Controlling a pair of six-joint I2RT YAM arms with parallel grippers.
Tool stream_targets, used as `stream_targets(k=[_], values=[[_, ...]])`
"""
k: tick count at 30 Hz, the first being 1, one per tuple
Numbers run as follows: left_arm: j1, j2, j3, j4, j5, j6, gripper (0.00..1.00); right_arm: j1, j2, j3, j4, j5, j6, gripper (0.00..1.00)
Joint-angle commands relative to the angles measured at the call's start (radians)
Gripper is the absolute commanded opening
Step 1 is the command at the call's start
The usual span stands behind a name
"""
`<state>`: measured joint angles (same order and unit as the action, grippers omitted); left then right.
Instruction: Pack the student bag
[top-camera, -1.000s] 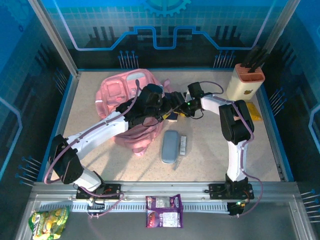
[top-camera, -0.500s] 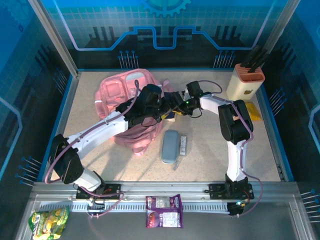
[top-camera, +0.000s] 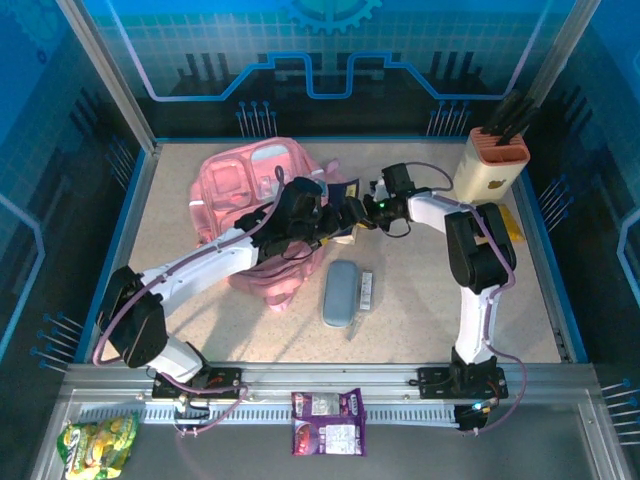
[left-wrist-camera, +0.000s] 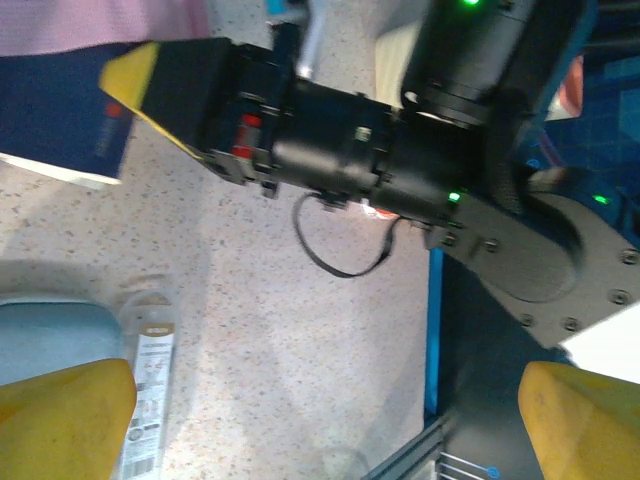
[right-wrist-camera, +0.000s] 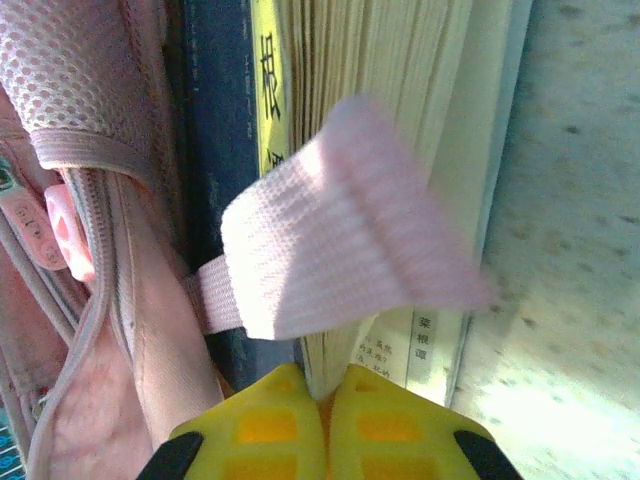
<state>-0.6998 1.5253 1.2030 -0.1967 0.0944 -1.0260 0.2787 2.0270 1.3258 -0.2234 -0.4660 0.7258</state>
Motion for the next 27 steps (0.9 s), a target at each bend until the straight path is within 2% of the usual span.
stream_targets(k=[1,4,11,18,27], values=[[0.011,-0.022,-0.025,0.029,-0.003,0.079,0.99,-0.041,-0.097,-0.035,0.014,-0.033,-0.017,0.01],[0.023,-0.020,-0.028,-0.012,-0.026,0.108,0.99,-0.072,-0.170,-0.077,-0.005,-0.034,-0.050,0.00],[0.077,-0.002,-0.063,0.021,0.039,0.132,0.99,-0.167,-0.333,-0.136,-0.061,-0.099,-0.057,0.00],[0.192,-0.008,-0.146,0.187,0.198,0.055,0.99,-0.188,-0.470,-0.140,-0.108,-0.227,-0.066,0.00],[0.287,0.038,-0.149,0.338,0.377,0.036,0.98,-0.154,-0.551,-0.177,-0.009,-0.442,0.020,0.00]])
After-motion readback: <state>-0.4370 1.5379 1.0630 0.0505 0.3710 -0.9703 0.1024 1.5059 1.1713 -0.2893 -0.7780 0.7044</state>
